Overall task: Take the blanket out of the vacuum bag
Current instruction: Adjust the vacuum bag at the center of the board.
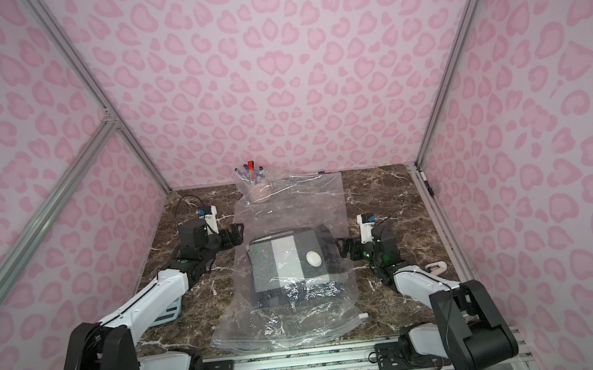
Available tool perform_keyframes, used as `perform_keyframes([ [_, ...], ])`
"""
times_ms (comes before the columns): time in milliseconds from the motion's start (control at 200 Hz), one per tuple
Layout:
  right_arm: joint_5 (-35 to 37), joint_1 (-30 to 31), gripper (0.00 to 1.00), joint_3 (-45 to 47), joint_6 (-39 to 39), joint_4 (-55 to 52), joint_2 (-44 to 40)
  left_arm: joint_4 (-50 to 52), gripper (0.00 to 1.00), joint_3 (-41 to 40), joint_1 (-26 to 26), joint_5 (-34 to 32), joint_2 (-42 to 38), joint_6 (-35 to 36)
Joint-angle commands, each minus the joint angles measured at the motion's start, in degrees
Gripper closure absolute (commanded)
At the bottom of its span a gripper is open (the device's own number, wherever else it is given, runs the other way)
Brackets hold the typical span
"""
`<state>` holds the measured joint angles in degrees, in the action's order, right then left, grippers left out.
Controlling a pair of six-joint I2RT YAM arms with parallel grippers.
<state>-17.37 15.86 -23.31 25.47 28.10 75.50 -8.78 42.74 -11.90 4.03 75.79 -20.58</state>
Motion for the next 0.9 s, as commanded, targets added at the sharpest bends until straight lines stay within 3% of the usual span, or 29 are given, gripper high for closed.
perform_keyframes([
  [0, -2.4, 0.2, 0.0, 0.7, 2.1, 5.8, 2.8, -4.3, 0.03, 0.4, 0.2, 2.7, 2.7, 2.2],
  [265, -6.0, 0.2, 0.01, -0.5, 4.6, 14.4, 11.0, -9.6, 0.03, 9.2, 0.9, 9.1, 19.3, 3.3],
  [370, -7.8, 0.2, 0.06, -1.1, 5.2, 15.5, 12.6, -12.6, 0.0, 11.7, 1.8, 17.6, 25.4, 2.4],
  [440, -8.4, 0.2, 0.06, -0.7, 5.7, 16.4, 13.1, -12.8, 0.06, 13.1, 2.0, 21.0, 29.1, 1.9],
  [625, -8.0, 0.1, 0.08, 1.0, 5.5, 17.1, 13.4, -16.3, 0.13, 11.6, 2.0, 25.0, 30.1, 1.2],
  [680, -8.6, 0.1, 0.21, 1.2, 5.1, 17.6, 13.9, -15.8, 0.19, 11.8, 2.0, 25.2, 29.9, 1.7],
  [750, -10.2, 0.1, 0.51, 0.8, 5.0, 17.8, 15.1, -14.2, 0.36, 12.7, 2.0, 26.0, 30.2, 2.4],
  [780, -10.8, 0.1, 0.67, 0.4, 5.0, 17.8, 15.6, -13.8, 0.48, 12.8, 1.9, 26.6, 30.2, 2.5],
  [850, -12.0, 0.1, 0.93, 0.2, 5.8, 18.7, 16.8, -14.2, 0.73, 12.3, 1.8, 27.5, 29.8, 2.1],
  [870, -12.1, 0.1, 1.0, 0.2, 6.0, 18.9, 16.9, -14.4, 0.8, 12.0, 1.7, 27.7, 29.5, 2.0],
  [895, -12.2, 0.1, 1.0, 0.3, 6.3, 19.2, 17.0, -14.5, 0.88, 11.7, 1.4, 27.8, 29.0, 1.9],
])
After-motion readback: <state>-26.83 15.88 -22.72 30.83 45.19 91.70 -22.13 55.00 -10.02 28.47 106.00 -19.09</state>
